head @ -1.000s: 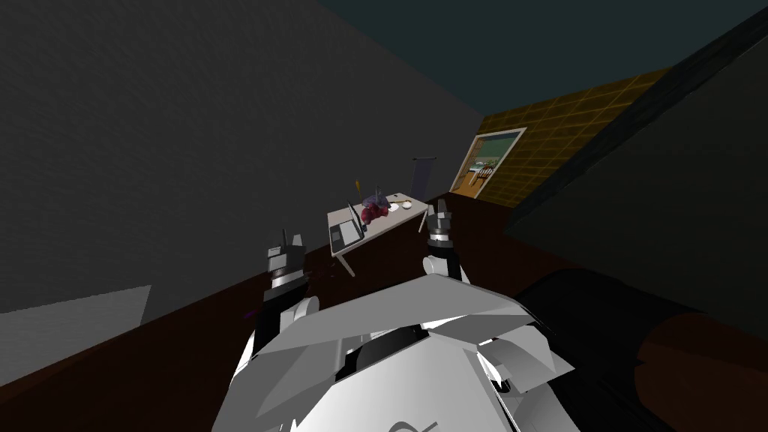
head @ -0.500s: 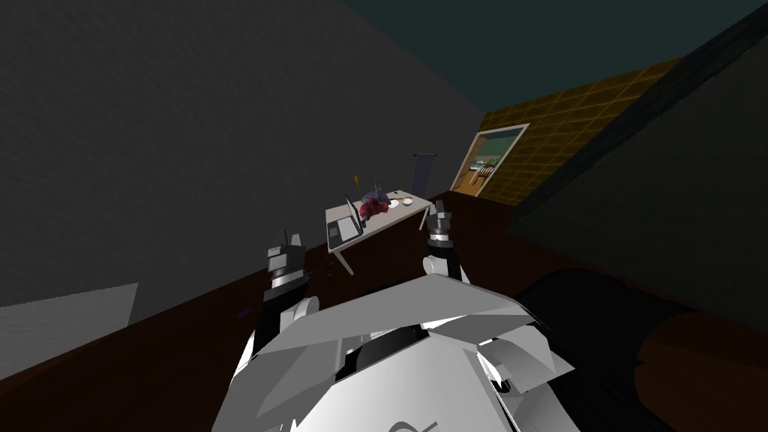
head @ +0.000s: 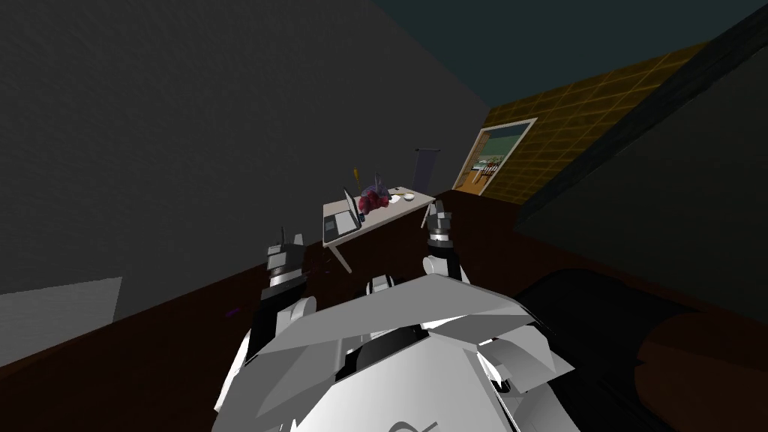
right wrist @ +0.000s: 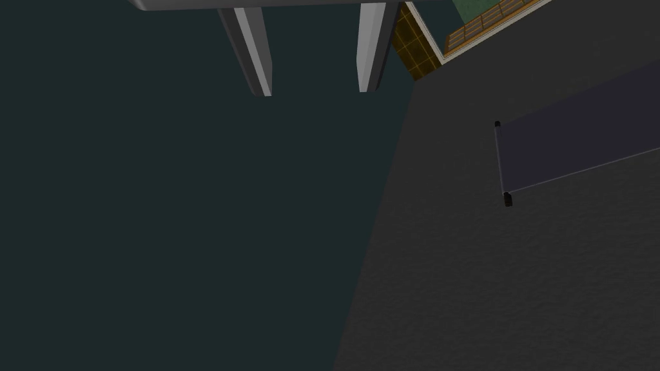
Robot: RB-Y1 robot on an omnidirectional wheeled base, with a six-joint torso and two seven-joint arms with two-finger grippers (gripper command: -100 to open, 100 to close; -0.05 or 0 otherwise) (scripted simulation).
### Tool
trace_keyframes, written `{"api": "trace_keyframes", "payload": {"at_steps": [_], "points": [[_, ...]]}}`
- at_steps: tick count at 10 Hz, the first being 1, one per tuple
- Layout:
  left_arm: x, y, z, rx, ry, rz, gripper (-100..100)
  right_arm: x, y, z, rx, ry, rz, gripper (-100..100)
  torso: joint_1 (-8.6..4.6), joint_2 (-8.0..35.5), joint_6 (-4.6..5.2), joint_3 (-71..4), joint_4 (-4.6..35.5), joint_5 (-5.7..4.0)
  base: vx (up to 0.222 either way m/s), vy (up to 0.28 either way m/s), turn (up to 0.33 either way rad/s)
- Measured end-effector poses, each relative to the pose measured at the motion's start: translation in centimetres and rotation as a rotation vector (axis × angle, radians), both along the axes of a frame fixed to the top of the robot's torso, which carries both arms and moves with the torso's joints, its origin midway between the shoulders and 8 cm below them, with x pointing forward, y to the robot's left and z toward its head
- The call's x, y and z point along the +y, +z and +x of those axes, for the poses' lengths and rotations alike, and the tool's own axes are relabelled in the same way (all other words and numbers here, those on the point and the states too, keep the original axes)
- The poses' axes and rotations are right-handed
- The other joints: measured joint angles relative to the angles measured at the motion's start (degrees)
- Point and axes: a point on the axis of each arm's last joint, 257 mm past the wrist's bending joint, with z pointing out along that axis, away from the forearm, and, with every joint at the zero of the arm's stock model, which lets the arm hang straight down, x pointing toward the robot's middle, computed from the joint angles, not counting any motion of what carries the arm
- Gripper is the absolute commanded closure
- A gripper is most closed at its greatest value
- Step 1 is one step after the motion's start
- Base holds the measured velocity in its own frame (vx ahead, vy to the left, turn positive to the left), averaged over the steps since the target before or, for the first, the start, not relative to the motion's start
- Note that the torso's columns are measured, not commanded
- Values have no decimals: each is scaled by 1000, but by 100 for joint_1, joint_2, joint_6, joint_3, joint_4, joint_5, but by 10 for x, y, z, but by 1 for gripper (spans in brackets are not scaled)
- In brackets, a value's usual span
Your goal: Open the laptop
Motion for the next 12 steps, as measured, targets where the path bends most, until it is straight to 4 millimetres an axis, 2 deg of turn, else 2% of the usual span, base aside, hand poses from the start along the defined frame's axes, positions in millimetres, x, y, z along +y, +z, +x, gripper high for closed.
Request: {"api": "trace_keyframes", "payload": {"at_steps": [12], "points": [[11, 0, 27, 157, 10, 46, -100, 0, 0, 0, 0, 0, 0, 0, 13, 29, -1, -26, 26, 4, 39, -68, 64]]}}
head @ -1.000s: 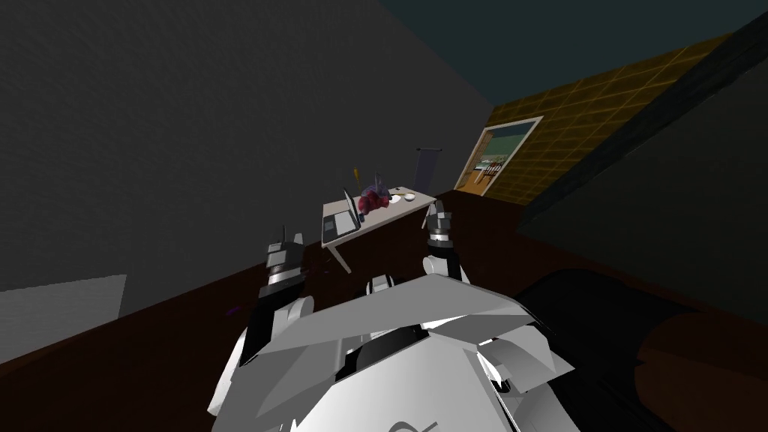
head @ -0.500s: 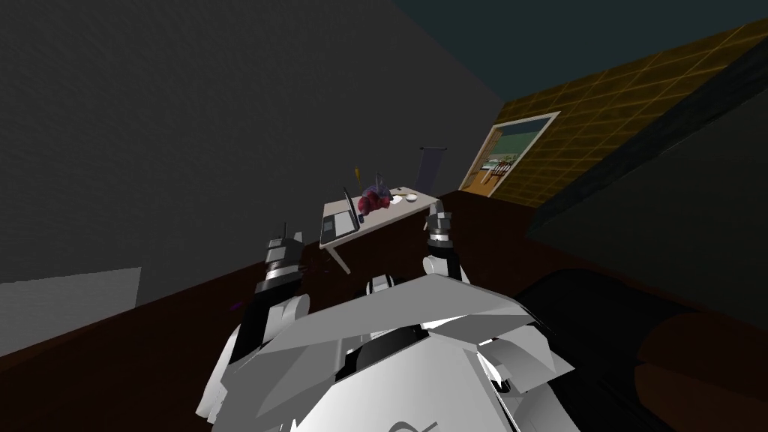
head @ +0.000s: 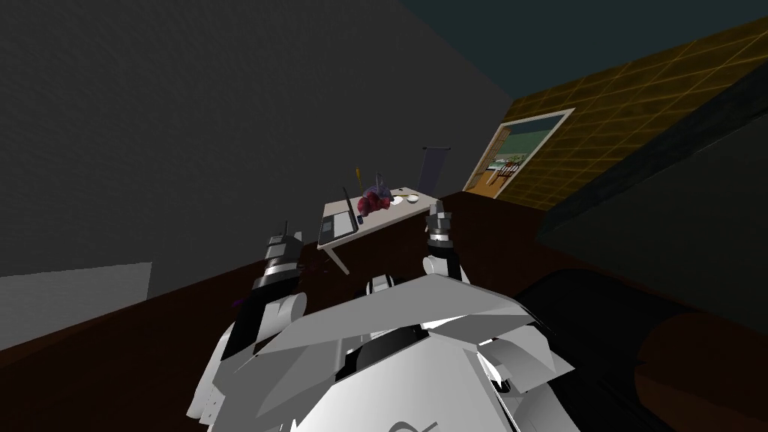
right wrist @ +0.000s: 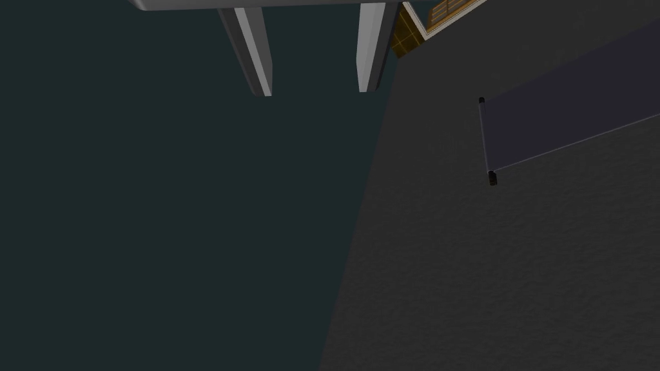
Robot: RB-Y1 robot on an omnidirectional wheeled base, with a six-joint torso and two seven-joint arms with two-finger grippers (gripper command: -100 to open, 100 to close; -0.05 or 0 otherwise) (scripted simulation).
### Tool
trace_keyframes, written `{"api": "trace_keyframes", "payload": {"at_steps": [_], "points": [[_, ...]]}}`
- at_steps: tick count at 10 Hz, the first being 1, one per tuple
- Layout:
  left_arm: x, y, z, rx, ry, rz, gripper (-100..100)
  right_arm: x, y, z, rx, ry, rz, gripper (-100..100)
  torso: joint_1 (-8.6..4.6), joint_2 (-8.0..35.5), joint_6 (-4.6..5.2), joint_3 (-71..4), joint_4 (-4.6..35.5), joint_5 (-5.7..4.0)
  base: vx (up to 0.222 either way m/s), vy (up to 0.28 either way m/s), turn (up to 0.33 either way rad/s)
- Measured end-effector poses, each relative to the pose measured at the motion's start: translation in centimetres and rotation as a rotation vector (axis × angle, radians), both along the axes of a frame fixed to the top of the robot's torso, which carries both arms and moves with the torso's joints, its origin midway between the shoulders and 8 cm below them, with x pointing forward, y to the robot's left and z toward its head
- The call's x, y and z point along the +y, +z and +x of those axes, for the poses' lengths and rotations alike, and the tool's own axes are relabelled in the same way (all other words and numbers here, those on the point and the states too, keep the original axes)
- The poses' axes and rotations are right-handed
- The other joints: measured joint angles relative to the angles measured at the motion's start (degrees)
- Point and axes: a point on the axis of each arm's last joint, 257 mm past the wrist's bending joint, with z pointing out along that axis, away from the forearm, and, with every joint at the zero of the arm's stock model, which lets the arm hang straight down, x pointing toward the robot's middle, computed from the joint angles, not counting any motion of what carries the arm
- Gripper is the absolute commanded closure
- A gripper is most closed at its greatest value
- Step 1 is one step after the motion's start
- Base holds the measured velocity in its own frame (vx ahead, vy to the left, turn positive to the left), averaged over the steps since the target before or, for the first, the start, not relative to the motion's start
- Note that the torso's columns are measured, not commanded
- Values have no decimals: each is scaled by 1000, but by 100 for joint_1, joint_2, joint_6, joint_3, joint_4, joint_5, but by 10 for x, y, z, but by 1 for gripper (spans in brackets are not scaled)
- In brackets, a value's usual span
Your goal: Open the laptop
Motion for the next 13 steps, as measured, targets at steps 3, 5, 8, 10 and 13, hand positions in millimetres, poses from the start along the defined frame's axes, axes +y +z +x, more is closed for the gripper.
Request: {"api": "trace_keyframes", "payload": {"at_steps": [3, 5, 8, 10, 13], "points": [[4, -2, 6, 42, 9, 2, -100, 0, 0, 0, 0, 0, 0, 0, -2, 1, 1, 0, 0, -2, 36, -73, 72], [7, -5, 10, 73, 16, 3, -100, 0, 0, 0, 0, 0, 0, 0, 2, 2, 1, 1, 0, 0, 36, -71, 76], [13, -8, 15, 117, 28, 7, -100, 0, 0, 0, 0, 0, 0, 0, -2, 1, 0, 1, 0, -1, 33, -72, 61], [17, -10, 18, 149, 36, 7, -100, 0, 0, 0, 0, 0, 0, 0, -1, -5, 0, -3, -1, -1, 49, -74, 59], [23, -17, 22, 202, 51, 7, -100, 0, 0, 0, 0, 0, 0, 0, -2, 3, 1, 1, 0, -2, 43, -89, 60]]}}
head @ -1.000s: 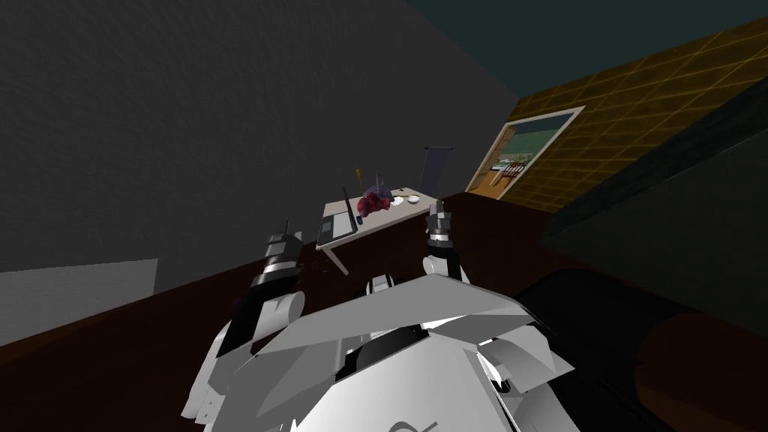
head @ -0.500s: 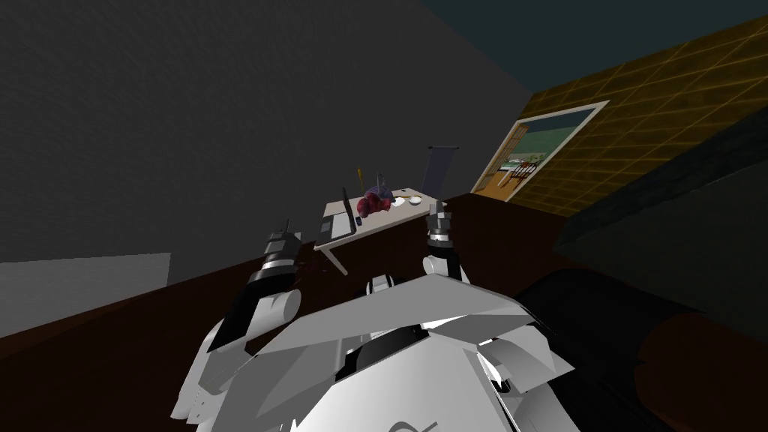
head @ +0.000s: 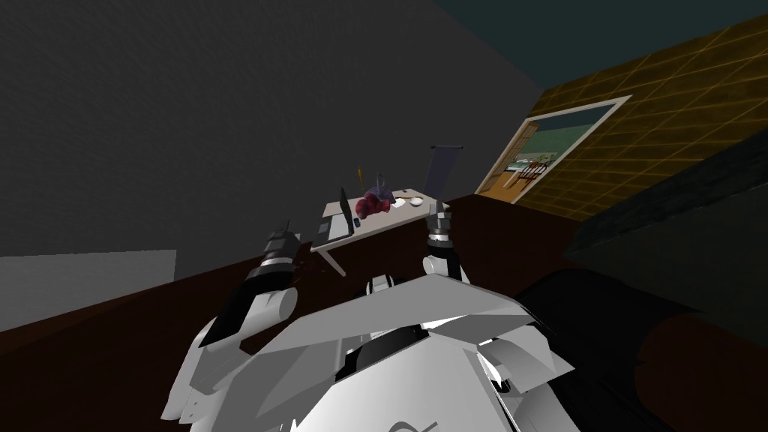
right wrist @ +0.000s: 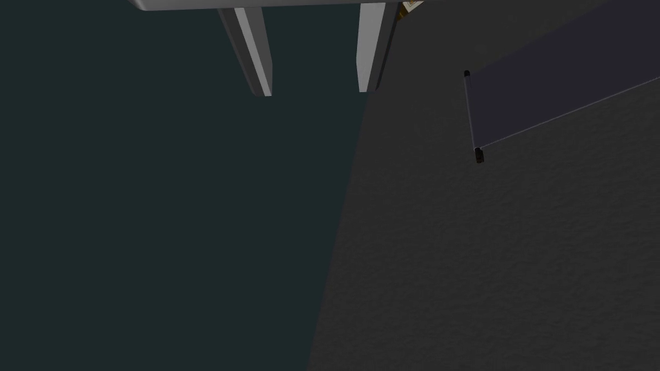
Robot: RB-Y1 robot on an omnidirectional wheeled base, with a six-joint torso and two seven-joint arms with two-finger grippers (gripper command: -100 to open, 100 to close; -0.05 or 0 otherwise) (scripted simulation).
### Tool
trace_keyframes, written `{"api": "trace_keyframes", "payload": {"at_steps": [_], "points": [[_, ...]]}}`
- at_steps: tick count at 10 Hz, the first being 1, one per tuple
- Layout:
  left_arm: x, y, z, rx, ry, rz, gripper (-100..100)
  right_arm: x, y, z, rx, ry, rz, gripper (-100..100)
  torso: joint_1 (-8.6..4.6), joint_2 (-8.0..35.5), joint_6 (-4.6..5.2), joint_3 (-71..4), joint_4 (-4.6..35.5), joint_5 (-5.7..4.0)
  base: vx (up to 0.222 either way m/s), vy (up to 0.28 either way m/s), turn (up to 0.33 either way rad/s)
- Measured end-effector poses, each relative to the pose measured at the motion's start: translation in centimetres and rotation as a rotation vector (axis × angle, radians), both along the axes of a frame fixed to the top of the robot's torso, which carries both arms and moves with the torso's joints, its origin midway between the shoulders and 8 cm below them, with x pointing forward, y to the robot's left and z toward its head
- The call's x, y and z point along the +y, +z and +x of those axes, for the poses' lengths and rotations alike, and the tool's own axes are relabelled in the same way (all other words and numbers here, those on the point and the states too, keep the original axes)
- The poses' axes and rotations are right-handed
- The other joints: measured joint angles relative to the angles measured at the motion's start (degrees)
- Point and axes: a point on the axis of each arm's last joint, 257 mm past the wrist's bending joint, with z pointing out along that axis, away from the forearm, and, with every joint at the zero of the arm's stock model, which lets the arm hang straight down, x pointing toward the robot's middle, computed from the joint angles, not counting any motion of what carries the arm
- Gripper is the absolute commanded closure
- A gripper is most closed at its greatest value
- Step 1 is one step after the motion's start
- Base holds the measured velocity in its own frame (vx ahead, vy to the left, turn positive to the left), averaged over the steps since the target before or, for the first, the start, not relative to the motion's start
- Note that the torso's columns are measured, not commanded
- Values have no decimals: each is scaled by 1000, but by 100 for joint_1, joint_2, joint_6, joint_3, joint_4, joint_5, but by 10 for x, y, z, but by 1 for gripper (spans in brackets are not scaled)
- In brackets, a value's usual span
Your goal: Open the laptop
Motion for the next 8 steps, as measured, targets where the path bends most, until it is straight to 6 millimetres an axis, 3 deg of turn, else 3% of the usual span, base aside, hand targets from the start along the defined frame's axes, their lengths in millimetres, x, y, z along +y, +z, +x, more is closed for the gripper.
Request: {"api": "trace_keyframes", "payload": {"at_steps": [8], "points": [[21, -23, 6, 154, 48, 0, -100, 0, 0, 0, 0, 0, 0, 0, 0, -4, 0, -2, -1, 0, 46, -70, 39]]}}
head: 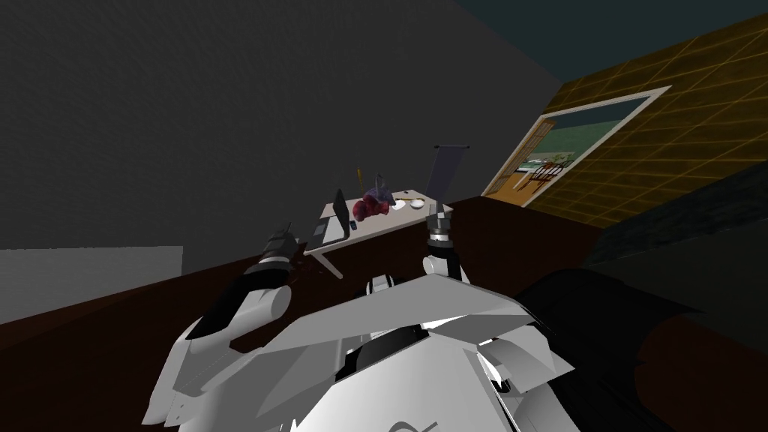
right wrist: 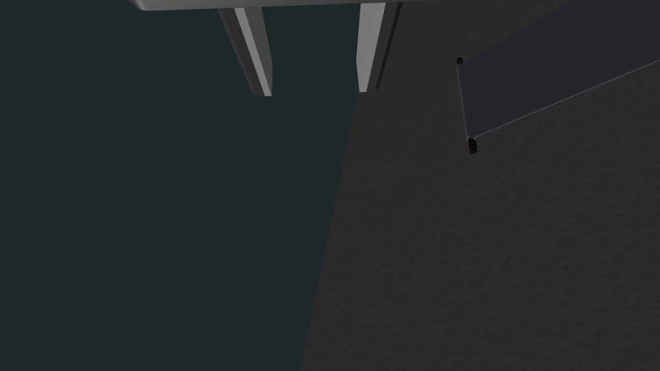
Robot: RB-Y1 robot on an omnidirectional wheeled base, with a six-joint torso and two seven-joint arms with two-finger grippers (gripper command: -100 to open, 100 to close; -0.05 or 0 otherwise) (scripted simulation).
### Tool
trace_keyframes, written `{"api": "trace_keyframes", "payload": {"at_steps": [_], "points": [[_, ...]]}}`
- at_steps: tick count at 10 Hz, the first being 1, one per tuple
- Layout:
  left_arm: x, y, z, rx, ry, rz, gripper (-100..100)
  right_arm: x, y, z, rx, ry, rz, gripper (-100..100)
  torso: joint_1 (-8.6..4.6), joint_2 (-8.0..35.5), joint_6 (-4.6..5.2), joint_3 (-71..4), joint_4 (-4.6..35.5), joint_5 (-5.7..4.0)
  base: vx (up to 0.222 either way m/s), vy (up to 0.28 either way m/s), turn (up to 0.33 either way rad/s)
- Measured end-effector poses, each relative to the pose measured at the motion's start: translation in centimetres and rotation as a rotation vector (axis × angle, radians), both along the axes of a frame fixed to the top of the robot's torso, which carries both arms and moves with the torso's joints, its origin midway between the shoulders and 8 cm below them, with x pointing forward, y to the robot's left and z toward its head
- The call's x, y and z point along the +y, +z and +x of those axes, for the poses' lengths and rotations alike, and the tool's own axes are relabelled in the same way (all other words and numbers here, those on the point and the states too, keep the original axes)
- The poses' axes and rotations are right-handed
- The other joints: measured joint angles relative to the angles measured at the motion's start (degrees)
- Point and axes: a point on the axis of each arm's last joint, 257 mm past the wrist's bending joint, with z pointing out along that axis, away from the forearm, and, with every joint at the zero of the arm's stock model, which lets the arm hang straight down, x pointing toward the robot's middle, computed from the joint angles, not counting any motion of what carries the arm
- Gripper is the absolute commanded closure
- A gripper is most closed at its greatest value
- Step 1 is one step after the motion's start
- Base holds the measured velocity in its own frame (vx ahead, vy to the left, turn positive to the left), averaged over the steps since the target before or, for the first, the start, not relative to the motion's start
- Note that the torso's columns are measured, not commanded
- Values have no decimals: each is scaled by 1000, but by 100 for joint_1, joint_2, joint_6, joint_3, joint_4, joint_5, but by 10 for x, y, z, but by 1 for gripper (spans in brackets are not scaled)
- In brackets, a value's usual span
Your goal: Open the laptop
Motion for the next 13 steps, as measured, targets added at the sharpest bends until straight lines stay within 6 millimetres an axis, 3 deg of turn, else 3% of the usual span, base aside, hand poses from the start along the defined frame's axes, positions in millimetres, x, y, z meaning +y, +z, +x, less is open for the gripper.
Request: {"api": "trace_keyframes", "payload": {"at_steps": [13], "points": [[38, -38, -2, 242, 84, 4, -100, 0, 0, 0, 0, 0, 0, 0, 2, 3, -1, 2, 1, 1, 59, -69, 15]]}}
